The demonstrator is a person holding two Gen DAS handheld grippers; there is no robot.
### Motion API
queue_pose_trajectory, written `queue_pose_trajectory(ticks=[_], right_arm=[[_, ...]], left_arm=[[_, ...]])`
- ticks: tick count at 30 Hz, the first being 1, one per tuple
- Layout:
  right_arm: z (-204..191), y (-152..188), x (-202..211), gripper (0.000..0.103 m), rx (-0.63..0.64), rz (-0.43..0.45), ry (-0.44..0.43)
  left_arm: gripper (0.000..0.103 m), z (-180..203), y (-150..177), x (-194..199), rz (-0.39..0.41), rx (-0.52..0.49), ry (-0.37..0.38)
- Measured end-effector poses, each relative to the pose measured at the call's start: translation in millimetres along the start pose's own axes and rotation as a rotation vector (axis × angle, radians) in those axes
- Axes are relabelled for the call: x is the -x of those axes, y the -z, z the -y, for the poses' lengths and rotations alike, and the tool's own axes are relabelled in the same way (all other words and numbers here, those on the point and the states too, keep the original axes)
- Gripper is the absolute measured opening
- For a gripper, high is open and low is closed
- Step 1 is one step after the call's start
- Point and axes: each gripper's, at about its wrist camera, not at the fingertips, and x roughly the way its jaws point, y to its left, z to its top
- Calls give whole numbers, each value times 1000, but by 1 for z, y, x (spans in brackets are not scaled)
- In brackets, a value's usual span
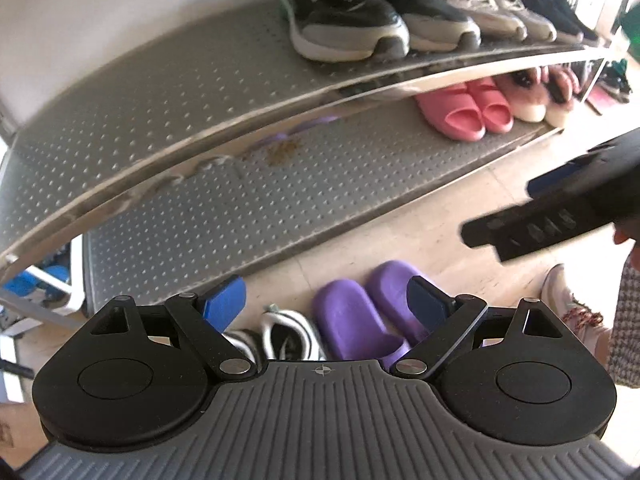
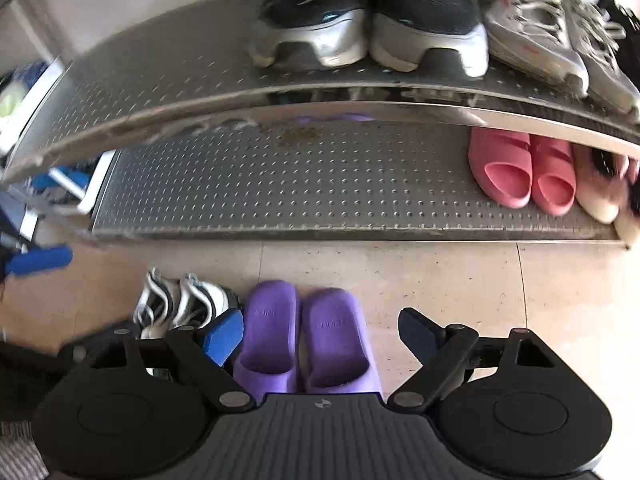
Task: Organize scattered shoes
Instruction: 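Withdraw the right tool down toward the purple slides on the floor, then grasp the purple slides by their heels with the right tool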
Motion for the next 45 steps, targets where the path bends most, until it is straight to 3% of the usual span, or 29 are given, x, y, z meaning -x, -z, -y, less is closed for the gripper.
queue_pose_trajectory(ticks=[7,17,22,26,31,37,45], right_arm=[[-1,-29,-6,90,-8,-10,-6],[-10,-22,-24,91,3,-114,-7],[-15,-16,-56,90,-1,-211,-8],[-20,-8,-96,79,17,-324,27],[-32,7,-159,70,46,-497,9],[-41,20,-224,58,23,-591,30],[-37,35,-268,44,10,-665,78]], left_arm=[[92,-1,-6,-8,-21,13,-44],[92,-5,7,-12,-66,22,-62],[93,-3,16,-24,-145,16,-52],[93,-6,23,-35,-223,36,-50],[93,-14,23,-34,-232,51,-69],[93,-27,20,-31,-225,78,-87],[93,-38,15,-37,-231,96,-100]])
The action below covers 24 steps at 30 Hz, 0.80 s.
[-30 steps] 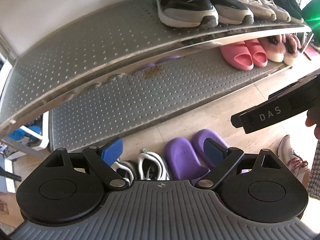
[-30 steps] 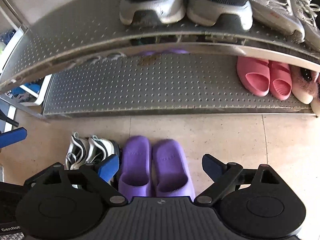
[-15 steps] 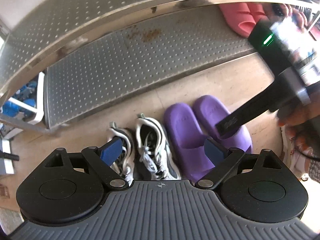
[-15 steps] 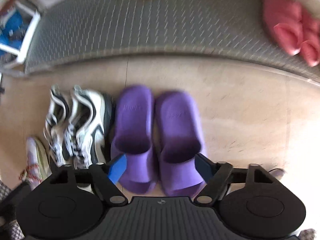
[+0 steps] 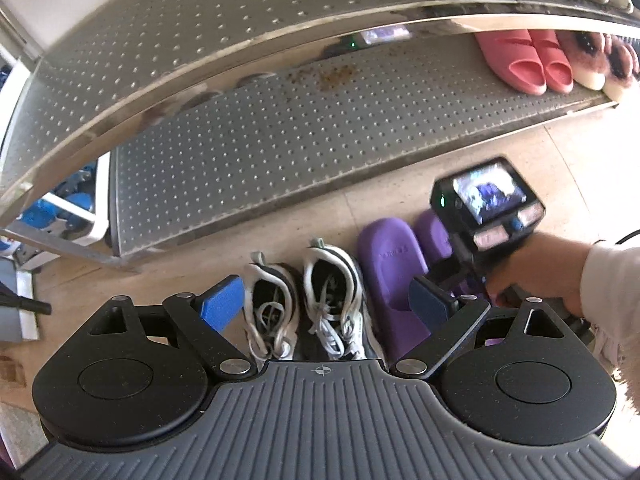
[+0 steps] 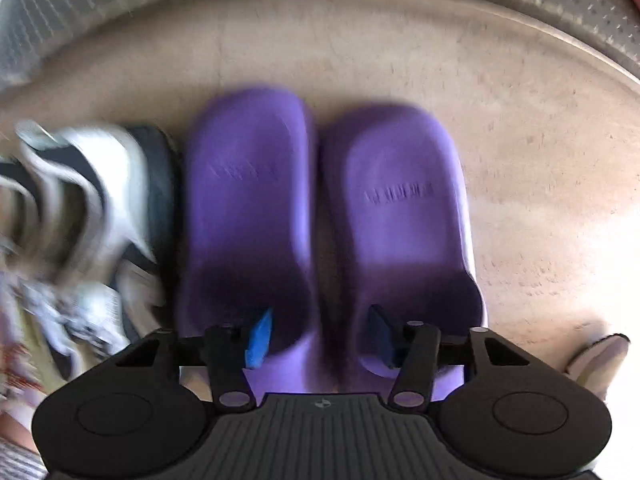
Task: Organize scattered shoes
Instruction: 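Grasp the purple slides by their heels with the right tool, then lift the purple slides up onto the shelf with the right tool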
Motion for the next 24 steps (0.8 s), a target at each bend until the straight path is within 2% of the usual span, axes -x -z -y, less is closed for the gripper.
queue_pose_trajectory(ticks=[3,5,9,15,19,22,24], right_arm=[[4,6,-12,39,7,-47,-1],[3,8,-14,38,22,-45,10],[5,13,-12,24,30,-15,15],[23,45,16,23,-25,67,3],[31,73,61,23,-44,143,-44],[29,102,110,23,-37,239,-99],[22,126,151,23,-17,314,-165]], left_arm=[[93,2,-3,1,11,-2,7],[93,3,-3,3,17,-5,5],[93,4,-1,2,18,-19,-10],[93,-1,-3,13,56,-16,-13],[93,-11,-3,32,118,-8,-25],[93,-31,-1,45,170,34,-76],[93,-47,1,54,196,77,-110]])
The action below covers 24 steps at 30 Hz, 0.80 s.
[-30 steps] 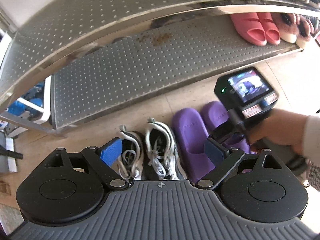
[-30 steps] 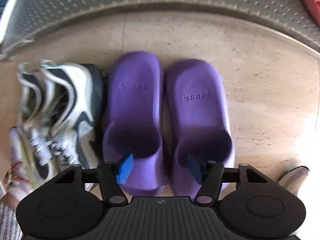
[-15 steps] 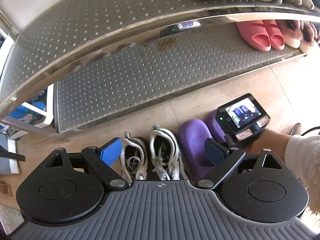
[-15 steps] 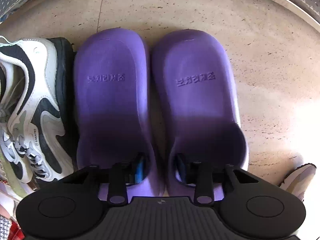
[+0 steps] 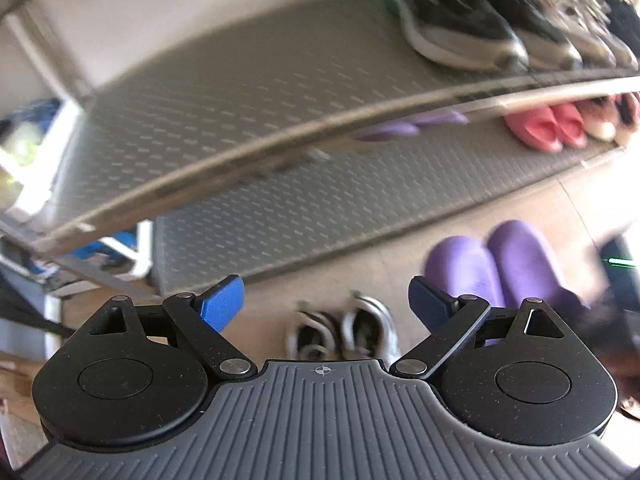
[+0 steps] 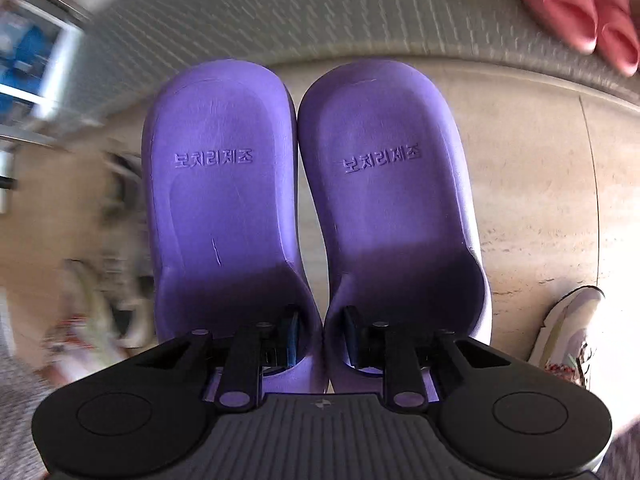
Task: Organize scattered shoes
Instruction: 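Lift the purple slides up onto the shelf with the right tool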
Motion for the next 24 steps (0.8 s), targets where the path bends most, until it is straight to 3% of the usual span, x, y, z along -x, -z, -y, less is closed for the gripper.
queue_pose_trajectory(ticks=[5,9,12,15,20,22,23,24], right_arm=[[-39,0,79,23,62,151,-66],[-75,-17,126,23,126,255,-67],[-98,-44,142,23,174,324,-59],[-116,-76,150,23,200,386,-36],[-141,-141,152,25,177,530,14],[-145,-152,139,44,224,679,46],[-148,-153,135,64,263,760,62],[-149,-152,133,67,278,799,67]], left_arm=[[92,-36,-3,27,117,82,-6],[91,-60,-9,63,321,71,36],[91,-76,-13,79,401,80,14],[91,-93,-17,86,435,142,0],[92,-108,-21,78,415,196,-4],[92,-105,-24,69,383,177,-6],[92,-103,-24,68,374,170,-6],[92,-100,-25,64,355,159,-4]])
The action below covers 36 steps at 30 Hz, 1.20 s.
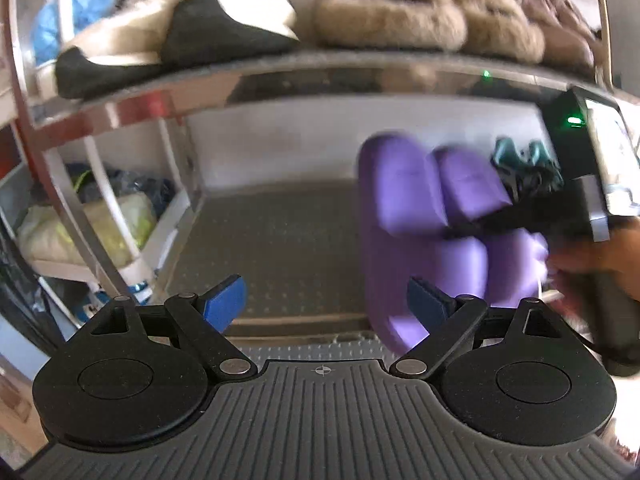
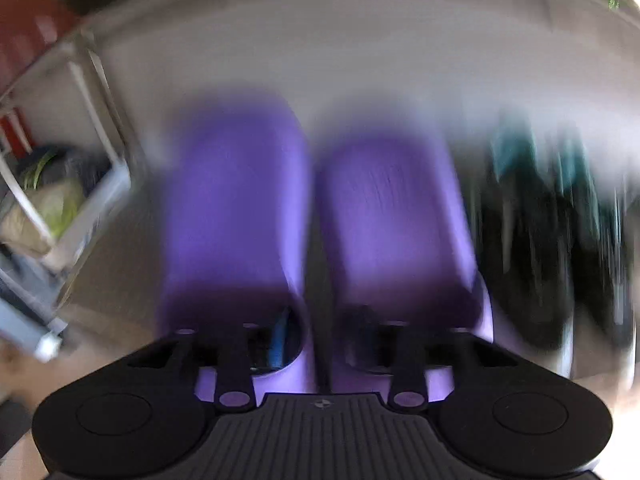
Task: Organize scattered shoes
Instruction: 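Lift the purple slides up onto the shelf with the right tool, then set the purple slides beside the teal-collar sneakers and open the right tool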
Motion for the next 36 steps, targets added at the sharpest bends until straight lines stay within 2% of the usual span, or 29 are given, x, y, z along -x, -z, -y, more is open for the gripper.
queue_pose_trajectory(ticks=[2,6,8,11,14,16,17,19,22,26,32,36], right_arm=[[3,0,-7,79,12,66,29],[18,9,19,81,-26,97,20],[30,23,44,86,-33,100,1],[51,49,73,86,-20,74,-52],[62,78,83,80,7,73,-110],[54,92,79,63,18,87,-105],[49,93,70,54,9,58,-103],[36,90,49,52,-42,15,-180],[21,85,31,52,10,-12,-174],[18,80,25,64,23,-18,-182],[10,85,17,69,-4,-29,-155],[0,87,16,77,16,-20,-143]], left_arm=[[92,5,-1,-4,-24,-18,12],[92,15,-2,-3,-31,-21,32],[92,21,-1,0,-34,-19,45],[92,31,4,6,-42,-30,63],[92,42,9,4,-58,-72,64],[92,49,11,1,-63,-104,52],[92,50,11,-2,-60,-113,43],[92,52,10,-3,-56,-116,43],[92,54,9,-7,-62,-120,51],[92,58,11,-11,-88,-142,48],[93,54,17,-12,-127,-139,33],[93,48,19,-11,-135,-127,23]])
